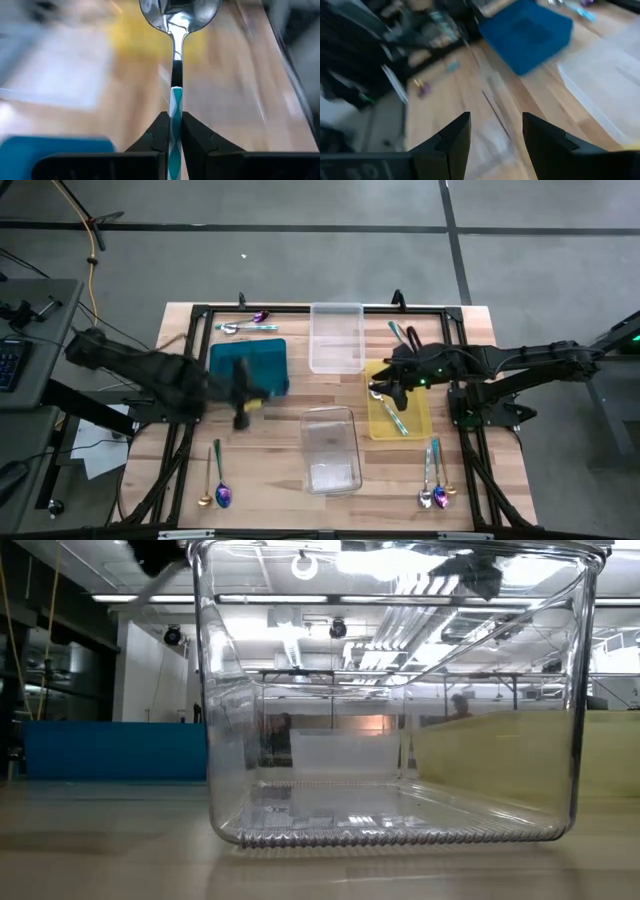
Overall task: Sort silverware by color (type)
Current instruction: Put the white spoon into the yellow bin
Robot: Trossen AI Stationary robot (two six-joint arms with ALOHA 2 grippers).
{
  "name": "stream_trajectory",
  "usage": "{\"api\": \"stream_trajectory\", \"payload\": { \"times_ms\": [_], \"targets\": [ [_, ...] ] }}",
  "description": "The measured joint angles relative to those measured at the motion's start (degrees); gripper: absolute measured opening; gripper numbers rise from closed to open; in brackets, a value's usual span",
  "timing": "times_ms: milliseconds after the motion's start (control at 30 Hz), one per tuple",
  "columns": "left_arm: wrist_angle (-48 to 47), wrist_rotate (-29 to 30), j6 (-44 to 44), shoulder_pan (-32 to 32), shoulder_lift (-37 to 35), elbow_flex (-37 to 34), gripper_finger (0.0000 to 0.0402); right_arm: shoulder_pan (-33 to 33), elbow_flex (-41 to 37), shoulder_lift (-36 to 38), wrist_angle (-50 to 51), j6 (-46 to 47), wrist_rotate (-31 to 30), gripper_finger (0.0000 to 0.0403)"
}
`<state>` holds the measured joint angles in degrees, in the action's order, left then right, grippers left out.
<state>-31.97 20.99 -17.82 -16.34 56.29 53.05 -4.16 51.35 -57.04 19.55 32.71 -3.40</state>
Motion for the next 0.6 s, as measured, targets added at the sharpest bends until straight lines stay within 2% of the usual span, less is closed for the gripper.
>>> {"api": "stream_trajectory", "payload": {
  "times_ms": [167,300,433,600],
  "targets": [
    [9.68,2.26,-1.41,10.26,2.69,0.03,0.0019,0.01,0.0,-2.03,-11.84,0.69,-1.09,0.0171],
    [15.28,2.15,-1.63,17.21,9.11,-0.01,0.0019,0.04,0.0,-5.79,-17.73,4.62,-8.37,0.0171],
    [23.82,1.57,-1.76,20.22,15.83,-0.01,0.0019,0.06,0.0,-10.76,-20.41,7.64,-15.65,0.0171],
    [31.09,1.67,-3.17,20.62,22.86,0.02,0.0019,0.04,0.0,-16.47,-26.96,9.97,-25.56,0.0171]
  ]
}}
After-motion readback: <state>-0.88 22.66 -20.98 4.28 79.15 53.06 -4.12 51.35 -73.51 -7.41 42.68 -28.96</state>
